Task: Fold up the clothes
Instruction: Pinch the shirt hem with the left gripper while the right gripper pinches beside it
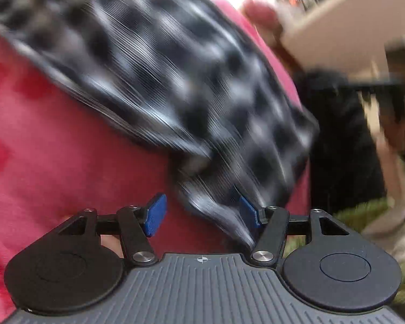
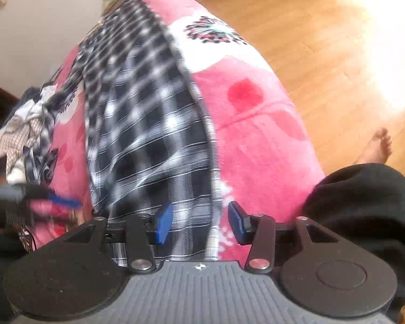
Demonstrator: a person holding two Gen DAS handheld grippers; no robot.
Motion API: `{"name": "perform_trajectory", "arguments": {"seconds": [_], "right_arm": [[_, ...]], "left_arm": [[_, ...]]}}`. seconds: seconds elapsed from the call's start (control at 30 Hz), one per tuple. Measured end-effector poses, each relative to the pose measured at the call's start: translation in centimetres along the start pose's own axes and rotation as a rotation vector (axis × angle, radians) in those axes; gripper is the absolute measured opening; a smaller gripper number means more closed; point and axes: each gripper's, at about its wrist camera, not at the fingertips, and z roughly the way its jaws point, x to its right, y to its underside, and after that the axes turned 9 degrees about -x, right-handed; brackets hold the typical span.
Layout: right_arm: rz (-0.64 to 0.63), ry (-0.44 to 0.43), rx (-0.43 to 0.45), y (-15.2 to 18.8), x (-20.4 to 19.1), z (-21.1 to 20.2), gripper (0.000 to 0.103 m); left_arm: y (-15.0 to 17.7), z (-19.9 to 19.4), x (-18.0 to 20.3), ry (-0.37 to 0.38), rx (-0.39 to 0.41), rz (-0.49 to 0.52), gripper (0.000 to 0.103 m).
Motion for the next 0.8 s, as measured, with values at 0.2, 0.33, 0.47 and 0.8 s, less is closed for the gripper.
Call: {"name": "perform_trajectory", "arguments": {"seconds": [0.2,0.33,0.47,0.8], "right_arm": [[-0.008,-0.005,-0.052,0.7,0.1,-0.2,0.043],[-0.021,0.003,-0.147,0.7,-0.3,0.9,0.043],[-0.070,-0.011,-0.213,1.5,-0.9,1.4,0.024],[0.114,-0.311,-0.127,-4.4,-0.6,2.1,0.008]], "left_arm": [[0.1,2.2,2.6,-0.029,-0.061,0.148,0.060],[-0.3,3.1,2.3,-0.026,-0.074,0.172,0.060],[-0.4,3.3,1.5,-0.003,-0.046,0.164,0.052],[0.5,0.7,-5.4,0.232,0.170,-0.201,0.008]]}}
